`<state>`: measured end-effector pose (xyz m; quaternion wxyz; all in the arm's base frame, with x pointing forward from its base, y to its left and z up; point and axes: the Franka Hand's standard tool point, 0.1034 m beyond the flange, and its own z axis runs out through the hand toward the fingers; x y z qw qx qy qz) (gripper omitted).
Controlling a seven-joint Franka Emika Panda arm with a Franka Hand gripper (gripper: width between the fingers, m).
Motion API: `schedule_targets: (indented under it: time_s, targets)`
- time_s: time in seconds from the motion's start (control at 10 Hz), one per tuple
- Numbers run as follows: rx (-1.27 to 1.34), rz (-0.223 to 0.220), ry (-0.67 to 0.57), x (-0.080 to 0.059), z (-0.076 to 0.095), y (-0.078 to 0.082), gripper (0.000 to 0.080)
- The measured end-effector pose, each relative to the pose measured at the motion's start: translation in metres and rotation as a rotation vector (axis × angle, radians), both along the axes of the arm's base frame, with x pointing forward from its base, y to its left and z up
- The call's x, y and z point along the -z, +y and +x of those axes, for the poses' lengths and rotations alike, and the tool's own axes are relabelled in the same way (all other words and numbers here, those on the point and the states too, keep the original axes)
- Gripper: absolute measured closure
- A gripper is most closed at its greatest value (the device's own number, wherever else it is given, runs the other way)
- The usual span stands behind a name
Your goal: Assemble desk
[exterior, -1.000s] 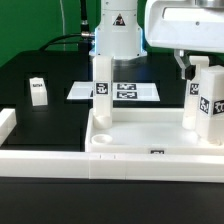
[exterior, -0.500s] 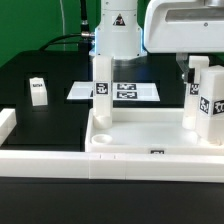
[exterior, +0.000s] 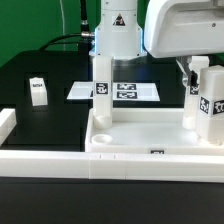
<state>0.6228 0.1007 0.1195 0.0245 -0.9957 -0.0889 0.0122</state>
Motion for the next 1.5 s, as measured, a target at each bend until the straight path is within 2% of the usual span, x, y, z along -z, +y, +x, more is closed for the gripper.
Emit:
schedule_targets:
  time_s: [0.1,0.3,0.4,0.5,0.9,1.2,1.5]
  targets:
    - [-0.018,0.0,0.0,0.0003,0.0001,-0.0015,0.0151]
    - [-0.013,0.0,0.0,0.0003,0.0001,-0.0014,0.0427]
    - [-0.013,0.0,0.0,0.0003,0.0001,-0.0015,0.0427]
    - [-0.012,0.0,0.0,0.0004,0.0001,-0.0017,0.0511]
    - [0.103,-0.002,0.006,0.0005,0.0001,-0.0015,0.0511]
    - [0.397,0.003,0.025,0.0013,-0.0009,-0.0006,0.0511]
    - [0.729,0.028,0.046,0.002,-0.0004,-0.0006,0.0509]
